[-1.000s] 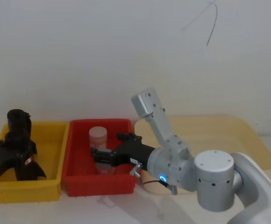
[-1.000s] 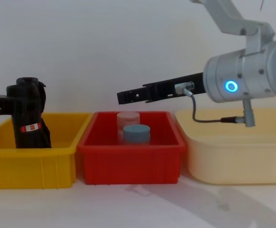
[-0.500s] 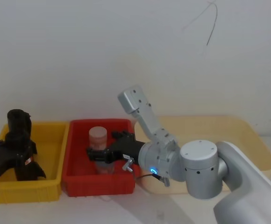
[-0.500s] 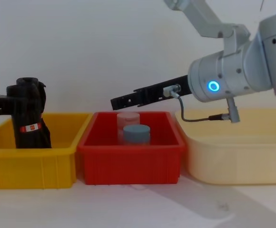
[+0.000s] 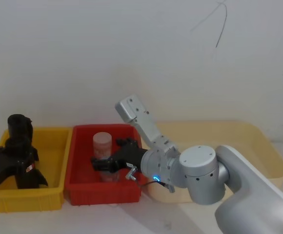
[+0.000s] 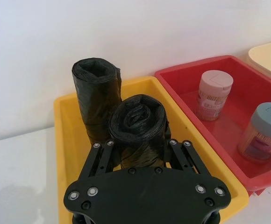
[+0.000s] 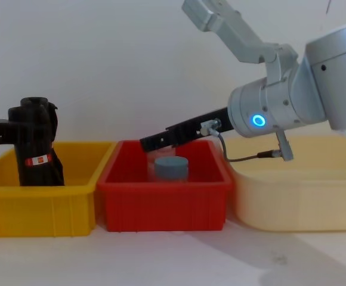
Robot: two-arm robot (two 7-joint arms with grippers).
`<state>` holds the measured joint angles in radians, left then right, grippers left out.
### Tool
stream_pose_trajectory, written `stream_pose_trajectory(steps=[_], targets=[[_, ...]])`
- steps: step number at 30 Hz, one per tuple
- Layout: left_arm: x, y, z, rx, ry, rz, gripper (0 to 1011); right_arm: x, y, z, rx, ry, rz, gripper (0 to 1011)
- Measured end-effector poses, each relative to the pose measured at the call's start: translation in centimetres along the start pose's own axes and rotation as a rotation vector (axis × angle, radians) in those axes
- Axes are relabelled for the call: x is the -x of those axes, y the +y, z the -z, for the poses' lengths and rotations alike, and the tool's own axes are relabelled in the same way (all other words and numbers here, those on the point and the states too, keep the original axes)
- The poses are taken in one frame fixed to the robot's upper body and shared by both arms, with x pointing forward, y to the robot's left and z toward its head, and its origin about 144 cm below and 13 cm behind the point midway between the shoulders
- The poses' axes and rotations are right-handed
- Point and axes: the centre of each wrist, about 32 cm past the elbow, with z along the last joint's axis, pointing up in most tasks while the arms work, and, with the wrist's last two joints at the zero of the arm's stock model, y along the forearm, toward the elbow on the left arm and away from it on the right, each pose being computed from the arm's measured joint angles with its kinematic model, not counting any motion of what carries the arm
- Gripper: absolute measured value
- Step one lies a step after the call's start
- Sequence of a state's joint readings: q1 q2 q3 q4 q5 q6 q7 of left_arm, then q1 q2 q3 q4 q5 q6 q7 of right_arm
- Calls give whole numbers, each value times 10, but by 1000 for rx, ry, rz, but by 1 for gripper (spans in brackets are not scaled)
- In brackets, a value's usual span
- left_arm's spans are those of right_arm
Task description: Pick up the garbage bag with the one hand and transfer it to the other hand.
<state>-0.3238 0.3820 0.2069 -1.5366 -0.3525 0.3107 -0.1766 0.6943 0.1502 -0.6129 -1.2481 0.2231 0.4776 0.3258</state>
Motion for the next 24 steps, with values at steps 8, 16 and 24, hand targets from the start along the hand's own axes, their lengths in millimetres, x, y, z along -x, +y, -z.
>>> stream_pose_trajectory(steps=[8, 16, 24], targets=[[0, 0, 0, 0, 0, 0, 435, -5, 7, 5, 25, -18, 7, 1004], [0, 0, 0, 0, 0, 0, 435, -9, 12, 11, 42, -25, 13, 1004], [0, 0, 0, 0, 0, 0, 435, -11, 16, 17, 59, -23, 14, 1004]])
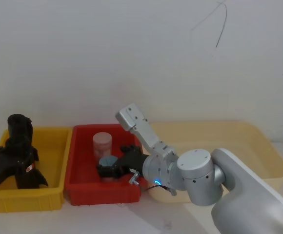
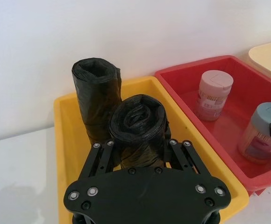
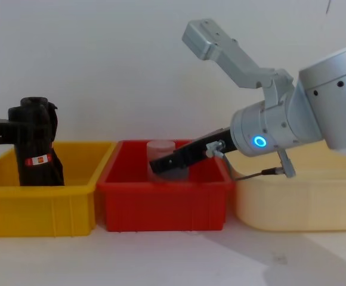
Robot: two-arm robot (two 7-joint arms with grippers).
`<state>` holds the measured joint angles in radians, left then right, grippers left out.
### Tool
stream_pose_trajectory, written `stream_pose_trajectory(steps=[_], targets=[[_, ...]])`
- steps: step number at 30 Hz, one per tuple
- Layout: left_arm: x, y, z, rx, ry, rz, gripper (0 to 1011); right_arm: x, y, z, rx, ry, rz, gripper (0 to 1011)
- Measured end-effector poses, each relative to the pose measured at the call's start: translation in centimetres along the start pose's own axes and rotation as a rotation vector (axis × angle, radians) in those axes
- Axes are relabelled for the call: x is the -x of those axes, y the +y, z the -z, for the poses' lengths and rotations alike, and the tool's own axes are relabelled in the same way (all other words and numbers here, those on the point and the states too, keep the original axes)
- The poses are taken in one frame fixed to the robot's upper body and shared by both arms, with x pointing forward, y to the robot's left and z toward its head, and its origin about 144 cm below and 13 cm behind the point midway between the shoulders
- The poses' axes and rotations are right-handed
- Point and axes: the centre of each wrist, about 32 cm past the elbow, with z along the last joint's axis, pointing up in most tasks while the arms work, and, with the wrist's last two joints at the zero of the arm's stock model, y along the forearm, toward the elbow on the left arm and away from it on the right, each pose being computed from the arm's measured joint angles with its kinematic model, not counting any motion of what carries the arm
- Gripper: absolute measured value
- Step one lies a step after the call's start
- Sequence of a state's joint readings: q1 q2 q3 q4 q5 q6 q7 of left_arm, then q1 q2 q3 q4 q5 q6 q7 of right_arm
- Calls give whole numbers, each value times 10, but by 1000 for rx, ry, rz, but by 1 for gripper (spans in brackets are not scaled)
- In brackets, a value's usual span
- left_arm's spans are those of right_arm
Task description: Pick up the garbage bag with the one hand and transfer it to the other hand.
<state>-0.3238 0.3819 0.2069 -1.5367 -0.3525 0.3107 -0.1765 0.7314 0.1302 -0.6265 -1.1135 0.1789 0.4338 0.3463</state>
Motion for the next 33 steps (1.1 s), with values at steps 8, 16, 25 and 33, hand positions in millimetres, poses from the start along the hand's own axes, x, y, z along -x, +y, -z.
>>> stream_pose_trajectory(steps=[8, 16, 25, 33], targets=[[0, 0, 0, 0, 0, 0, 435, -2, 1, 3, 9, 10, -11, 1004], [0, 0, 0, 0, 0, 0, 435, -4, 1, 3, 7, 18, -19, 1004], [0, 0, 0, 0, 0, 0, 435, -5, 0, 3, 6, 24, -25, 1004], [0, 0, 0, 0, 0, 0, 435, -6, 0, 3, 5, 27, -29, 921]])
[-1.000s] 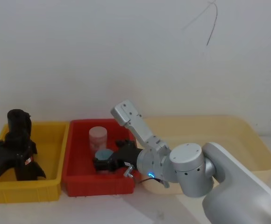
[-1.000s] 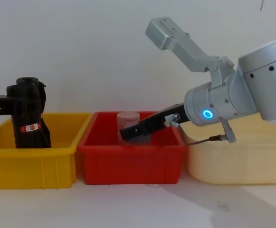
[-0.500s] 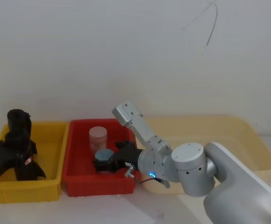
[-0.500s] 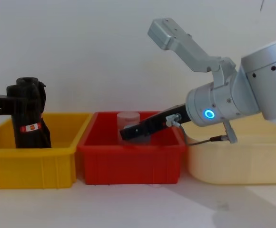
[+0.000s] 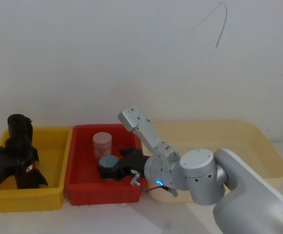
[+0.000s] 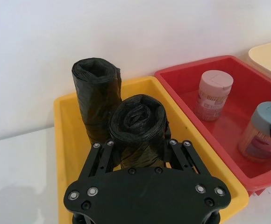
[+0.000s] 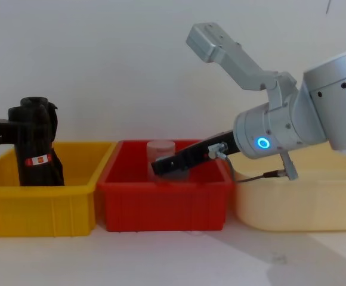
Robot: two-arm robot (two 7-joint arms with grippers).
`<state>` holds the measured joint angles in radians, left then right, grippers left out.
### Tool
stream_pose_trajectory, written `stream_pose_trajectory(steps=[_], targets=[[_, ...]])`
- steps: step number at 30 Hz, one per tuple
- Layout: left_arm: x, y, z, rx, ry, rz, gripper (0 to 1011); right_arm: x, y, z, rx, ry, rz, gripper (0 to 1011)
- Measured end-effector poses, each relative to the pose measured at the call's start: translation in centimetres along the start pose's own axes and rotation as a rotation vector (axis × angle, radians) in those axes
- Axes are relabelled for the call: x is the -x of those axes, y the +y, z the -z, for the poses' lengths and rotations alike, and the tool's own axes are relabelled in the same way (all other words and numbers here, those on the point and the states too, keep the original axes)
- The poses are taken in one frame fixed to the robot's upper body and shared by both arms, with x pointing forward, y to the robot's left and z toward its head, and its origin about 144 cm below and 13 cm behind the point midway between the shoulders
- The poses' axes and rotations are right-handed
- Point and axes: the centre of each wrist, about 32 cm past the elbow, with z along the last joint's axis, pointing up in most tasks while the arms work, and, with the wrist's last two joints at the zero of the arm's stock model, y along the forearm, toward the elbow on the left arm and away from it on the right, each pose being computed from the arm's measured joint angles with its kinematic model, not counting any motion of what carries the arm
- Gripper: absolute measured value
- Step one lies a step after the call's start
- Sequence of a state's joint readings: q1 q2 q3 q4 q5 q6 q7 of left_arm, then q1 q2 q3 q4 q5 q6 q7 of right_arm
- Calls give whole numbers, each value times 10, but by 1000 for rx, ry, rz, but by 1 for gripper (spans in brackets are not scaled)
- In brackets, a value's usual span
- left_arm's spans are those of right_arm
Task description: Pick up the garbage bag with the one hand and transfer it to the other hand.
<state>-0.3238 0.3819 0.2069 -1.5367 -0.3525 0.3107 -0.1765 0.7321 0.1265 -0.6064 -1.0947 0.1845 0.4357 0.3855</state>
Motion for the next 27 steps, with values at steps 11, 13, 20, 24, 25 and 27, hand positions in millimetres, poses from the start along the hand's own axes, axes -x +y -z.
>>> stream_pose_trajectory(steps=[11, 13, 20, 24, 25, 27], targets=[[0, 0, 0, 0, 0, 0, 435, 0, 0, 0, -1, 2, -2, 661], [0, 0, 0, 0, 0, 0, 435, 0, 0, 0, -1, 2, -2, 661], [0, 0, 0, 0, 0, 0, 435, 0, 0, 0, -1, 3, -2, 661], [0, 0, 0, 0, 0, 0, 435, 0, 0, 0, -1, 3, -2, 661], [0, 0, 0, 0, 0, 0, 435, 0, 0, 0, -1, 3, -2, 661], [0, 0, 0, 0, 0, 0, 435, 0, 0, 0, -1, 3, -2, 663]])
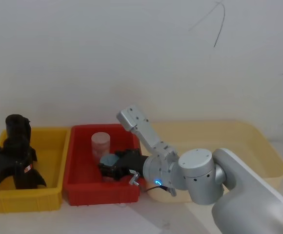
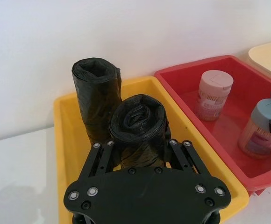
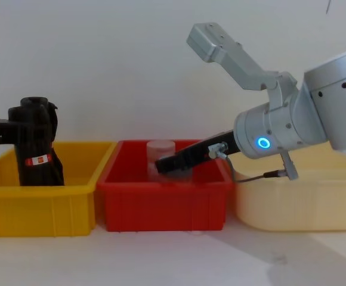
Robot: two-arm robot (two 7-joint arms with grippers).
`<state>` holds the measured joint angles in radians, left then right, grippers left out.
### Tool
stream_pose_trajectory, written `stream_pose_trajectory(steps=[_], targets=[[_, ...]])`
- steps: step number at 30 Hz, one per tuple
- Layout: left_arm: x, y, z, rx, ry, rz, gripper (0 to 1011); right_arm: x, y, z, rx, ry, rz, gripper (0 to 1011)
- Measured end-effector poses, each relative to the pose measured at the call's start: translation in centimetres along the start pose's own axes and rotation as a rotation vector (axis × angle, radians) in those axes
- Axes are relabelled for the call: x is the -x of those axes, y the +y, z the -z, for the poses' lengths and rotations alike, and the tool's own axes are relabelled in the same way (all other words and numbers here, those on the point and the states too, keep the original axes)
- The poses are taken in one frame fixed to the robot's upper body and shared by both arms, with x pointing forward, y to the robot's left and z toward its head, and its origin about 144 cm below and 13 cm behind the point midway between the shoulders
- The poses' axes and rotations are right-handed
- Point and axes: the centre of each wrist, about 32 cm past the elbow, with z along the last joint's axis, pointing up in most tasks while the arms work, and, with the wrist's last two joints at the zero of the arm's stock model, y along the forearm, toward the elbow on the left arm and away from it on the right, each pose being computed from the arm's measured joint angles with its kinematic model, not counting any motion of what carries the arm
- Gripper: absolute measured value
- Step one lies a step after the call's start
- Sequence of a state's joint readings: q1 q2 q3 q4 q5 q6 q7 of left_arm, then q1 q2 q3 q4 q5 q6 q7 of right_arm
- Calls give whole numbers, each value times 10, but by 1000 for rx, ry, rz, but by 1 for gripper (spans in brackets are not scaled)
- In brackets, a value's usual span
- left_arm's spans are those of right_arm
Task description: Pick up the garbage bag with the one hand and transfer it to the other hand.
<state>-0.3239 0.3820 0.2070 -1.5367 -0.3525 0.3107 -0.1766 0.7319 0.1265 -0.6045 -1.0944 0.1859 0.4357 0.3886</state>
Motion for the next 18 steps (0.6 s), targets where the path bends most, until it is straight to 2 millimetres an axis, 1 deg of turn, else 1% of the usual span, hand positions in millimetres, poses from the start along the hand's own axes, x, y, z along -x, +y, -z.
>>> stream_pose_trajectory(steps=[18], targets=[[0, 0, 0, 0, 0, 0, 435, 0, -2, -1, -9, 1, 3, 661]])
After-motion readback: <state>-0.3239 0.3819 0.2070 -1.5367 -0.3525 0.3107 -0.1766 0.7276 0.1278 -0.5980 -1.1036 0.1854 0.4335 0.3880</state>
